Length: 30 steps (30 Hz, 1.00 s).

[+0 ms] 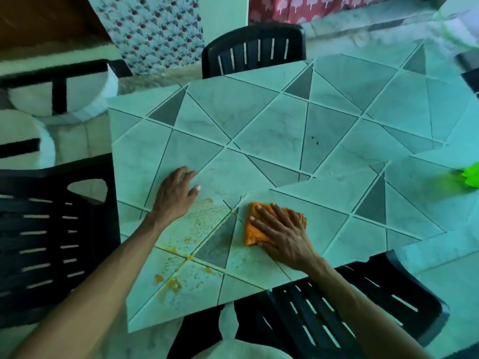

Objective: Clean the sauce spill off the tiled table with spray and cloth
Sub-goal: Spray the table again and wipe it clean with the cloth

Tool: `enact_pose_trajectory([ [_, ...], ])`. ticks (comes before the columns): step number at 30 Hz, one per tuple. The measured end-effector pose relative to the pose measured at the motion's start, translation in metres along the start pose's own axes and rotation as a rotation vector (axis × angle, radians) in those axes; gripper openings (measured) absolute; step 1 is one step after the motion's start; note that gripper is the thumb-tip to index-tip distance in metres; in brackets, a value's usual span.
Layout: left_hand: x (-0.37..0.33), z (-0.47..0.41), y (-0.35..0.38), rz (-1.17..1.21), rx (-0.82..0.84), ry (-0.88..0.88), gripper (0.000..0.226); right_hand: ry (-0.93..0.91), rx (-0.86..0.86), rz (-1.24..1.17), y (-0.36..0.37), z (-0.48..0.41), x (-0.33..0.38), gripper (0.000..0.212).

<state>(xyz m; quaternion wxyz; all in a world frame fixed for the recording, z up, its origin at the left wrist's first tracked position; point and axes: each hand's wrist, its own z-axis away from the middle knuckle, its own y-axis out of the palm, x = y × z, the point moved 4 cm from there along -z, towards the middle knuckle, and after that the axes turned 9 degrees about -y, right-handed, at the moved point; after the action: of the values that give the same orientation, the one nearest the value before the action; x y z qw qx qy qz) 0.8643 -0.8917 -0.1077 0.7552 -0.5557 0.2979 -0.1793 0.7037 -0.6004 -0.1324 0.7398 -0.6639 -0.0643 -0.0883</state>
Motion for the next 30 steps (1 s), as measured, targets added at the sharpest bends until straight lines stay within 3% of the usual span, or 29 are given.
enact_pose_trajectory([
  [4, 0.043, 0.004, -0.012, -0.006, -0.031, -0.079, 0.044, 0.475, -0.063, -0.056, -0.016, -0.058, -0.049, 0.065],
  [6, 0.055, 0.008, -0.014, 0.009, -0.023, -0.098, 0.044, 0.563, -0.096, -0.108, -0.019, -0.109, -0.037, 0.066],
  [10, 0.064, 0.012, -0.012, 0.023, -0.014, -0.092, 0.046, 0.276, -0.038, -0.09, -0.006, -0.16, 0.042, 0.069],
  [13, 0.068, 0.011, -0.015, 0.015, -0.013, -0.073, 0.049, 0.031, 0.018, -0.074, 0.003, -0.123, 0.086, 0.069],
  [15, 0.067, 0.01, -0.017, 0.025, -0.002, -0.054, 0.055, -0.029, 0.041, -0.063, 0.002, -0.09, 0.074, 0.068],
  [18, 0.072, 0.009, -0.018, 0.071, 0.004, -0.049, 0.052, 0.169, 0.045, -0.055, -0.007, -0.09, 0.028, 0.067],
  [20, 0.072, 0.007, -0.018, 0.101, 0.007, -0.047, 0.046, 0.392, 0.01, -0.079, -0.015, -0.132, 0.013, 0.068],
  [22, 0.078, 0.006, -0.018, 0.116, 0.001, -0.038, 0.042, 0.479, -0.028, -0.13, -0.017, -0.188, 0.028, 0.068],
  [25, 0.096, 0.006, -0.021, 0.104, -0.053, -0.011, 0.043, 0.26, -0.008, -0.092, -0.005, -0.228, 0.087, 0.069],
  [28, 0.119, 0.003, -0.027, 0.087, -0.087, -0.013, 0.039, -0.021, 0.043, -0.017, 0.005, -0.191, 0.135, 0.068],
  [30, 0.123, 0.001, -0.027, 0.088, -0.095, 0.021, 0.04, -0.134, 0.049, -0.011, 0.006, -0.158, 0.128, 0.068],
])
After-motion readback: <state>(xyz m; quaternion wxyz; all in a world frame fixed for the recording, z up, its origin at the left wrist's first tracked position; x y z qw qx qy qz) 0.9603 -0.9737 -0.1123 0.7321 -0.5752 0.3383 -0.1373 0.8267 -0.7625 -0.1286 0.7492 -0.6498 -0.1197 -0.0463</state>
